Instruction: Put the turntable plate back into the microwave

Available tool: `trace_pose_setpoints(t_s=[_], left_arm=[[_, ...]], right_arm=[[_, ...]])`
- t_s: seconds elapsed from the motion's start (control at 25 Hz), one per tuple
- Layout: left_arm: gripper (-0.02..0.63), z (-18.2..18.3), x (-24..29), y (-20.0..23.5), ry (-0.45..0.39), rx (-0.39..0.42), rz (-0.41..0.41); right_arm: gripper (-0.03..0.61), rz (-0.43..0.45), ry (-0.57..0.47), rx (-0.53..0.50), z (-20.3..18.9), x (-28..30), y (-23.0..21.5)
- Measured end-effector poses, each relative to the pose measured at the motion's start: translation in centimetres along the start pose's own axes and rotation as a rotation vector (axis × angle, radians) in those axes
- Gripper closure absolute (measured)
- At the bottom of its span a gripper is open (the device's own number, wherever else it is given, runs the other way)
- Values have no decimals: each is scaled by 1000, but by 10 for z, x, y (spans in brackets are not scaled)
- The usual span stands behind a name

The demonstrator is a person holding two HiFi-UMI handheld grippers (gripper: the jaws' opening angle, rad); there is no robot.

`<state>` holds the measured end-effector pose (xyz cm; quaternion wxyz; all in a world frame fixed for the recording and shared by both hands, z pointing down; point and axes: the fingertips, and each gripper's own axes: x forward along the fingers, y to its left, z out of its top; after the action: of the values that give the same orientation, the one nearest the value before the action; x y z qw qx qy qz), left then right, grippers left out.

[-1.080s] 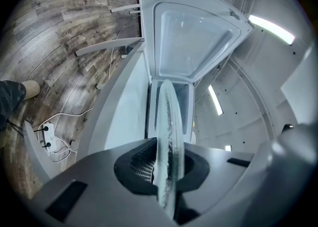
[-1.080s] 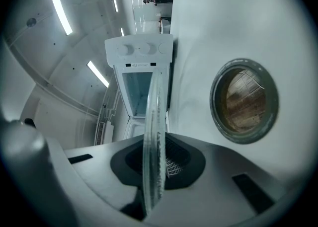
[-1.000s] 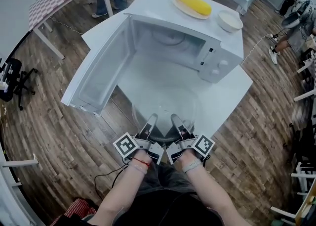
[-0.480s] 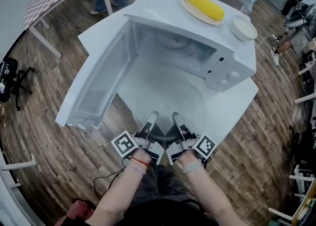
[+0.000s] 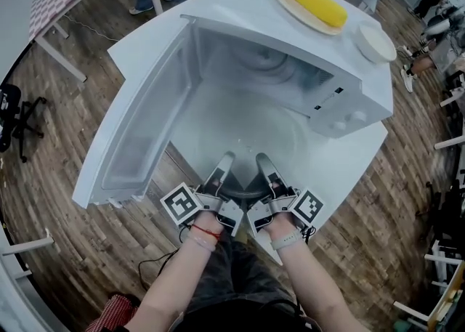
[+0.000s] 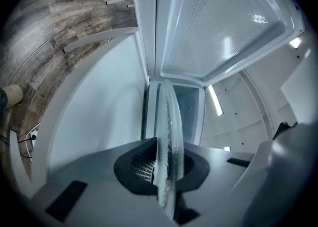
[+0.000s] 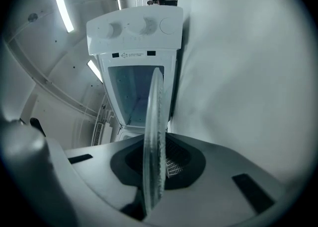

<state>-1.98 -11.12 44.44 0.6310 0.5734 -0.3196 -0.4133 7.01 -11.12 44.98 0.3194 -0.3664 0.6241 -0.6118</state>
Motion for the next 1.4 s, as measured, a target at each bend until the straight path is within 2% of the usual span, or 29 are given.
trace_pose_setpoints(t_s=[0.56, 1.4], left_arm=[[583, 23, 50, 5, 32, 3, -5], [583, 36, 80, 6, 47, 27, 6]], right_arm=[[537, 7, -33, -3, 30, 43, -3], [537, 16, -56, -2, 49, 68, -2]])
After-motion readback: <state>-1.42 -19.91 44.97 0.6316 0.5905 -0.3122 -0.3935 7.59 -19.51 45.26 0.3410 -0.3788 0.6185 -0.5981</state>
